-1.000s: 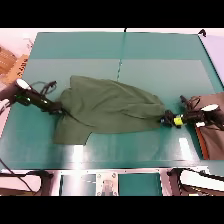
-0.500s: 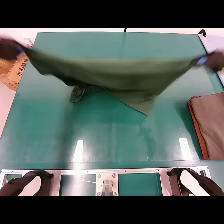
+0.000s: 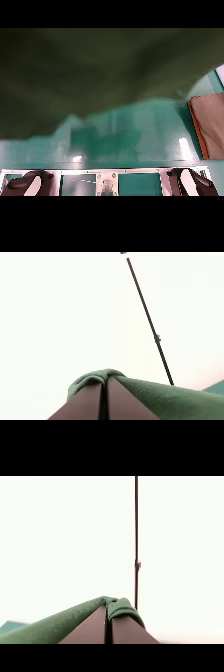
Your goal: Fold the shirts.
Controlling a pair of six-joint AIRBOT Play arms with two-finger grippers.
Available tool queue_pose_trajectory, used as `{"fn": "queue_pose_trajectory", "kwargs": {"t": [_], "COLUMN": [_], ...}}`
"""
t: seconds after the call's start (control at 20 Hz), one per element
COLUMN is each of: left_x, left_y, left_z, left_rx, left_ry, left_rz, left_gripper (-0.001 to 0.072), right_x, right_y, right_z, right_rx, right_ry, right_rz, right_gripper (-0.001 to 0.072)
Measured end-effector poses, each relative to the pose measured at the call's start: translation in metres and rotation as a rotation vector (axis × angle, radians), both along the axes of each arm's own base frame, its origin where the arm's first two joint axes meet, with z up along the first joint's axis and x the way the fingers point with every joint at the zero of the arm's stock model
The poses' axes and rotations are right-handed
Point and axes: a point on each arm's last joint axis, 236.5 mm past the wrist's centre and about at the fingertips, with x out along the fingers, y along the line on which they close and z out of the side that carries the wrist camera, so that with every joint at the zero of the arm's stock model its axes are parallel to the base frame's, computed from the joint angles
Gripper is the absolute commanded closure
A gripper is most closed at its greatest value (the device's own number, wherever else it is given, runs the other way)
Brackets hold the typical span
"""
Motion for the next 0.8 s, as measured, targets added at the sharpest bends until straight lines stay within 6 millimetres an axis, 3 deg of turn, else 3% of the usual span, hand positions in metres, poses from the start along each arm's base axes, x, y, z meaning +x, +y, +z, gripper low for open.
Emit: {"fn": "queue_pose_trajectory", "kwargs": {"t": [0.1, 0.2, 0.35, 0.45, 0.6, 0.8], "left_x": [0.008, 0.037, 0.101, 0.157, 0.237, 0.318], "left_y": [0.003, 0.010, 0.013, 0.010, 0.001, -0.018], "left_z": [-0.008, -0.031, -0.088, -0.147, -0.250, -0.395], "left_rx": [-0.009, -0.022, -0.065, -0.101, -0.184, -0.277], "left_ry": [0.029, 0.117, 0.307, 0.485, 0.753, 1.064], "left_rz": [0.007, 0.018, -0.015, -0.070, -0.173, -0.251], "left_gripper": [0.0684, 0.0683, 0.0684, 0.0683, 0.0683, 0.0683], "right_x": [0.004, 0.019, 0.063, 0.095, 0.137, 0.187], "right_y": [-0.009, -0.020, -0.042, -0.053, -0.063, -0.069], "right_z": [-0.007, -0.029, -0.098, -0.162, -0.266, -0.398], "right_rx": [0.010, 0.048, 0.153, 0.230, 0.338, 0.461], "right_ry": [0.023, 0.083, 0.255, 0.396, 0.592, 0.820], "right_rz": [-0.033, -0.043, -0.017, 0.021, 0.056, 0.049], "right_gripper": [0.0697, 0.0697, 0.0697, 0.0697, 0.0697, 0.0697]}}
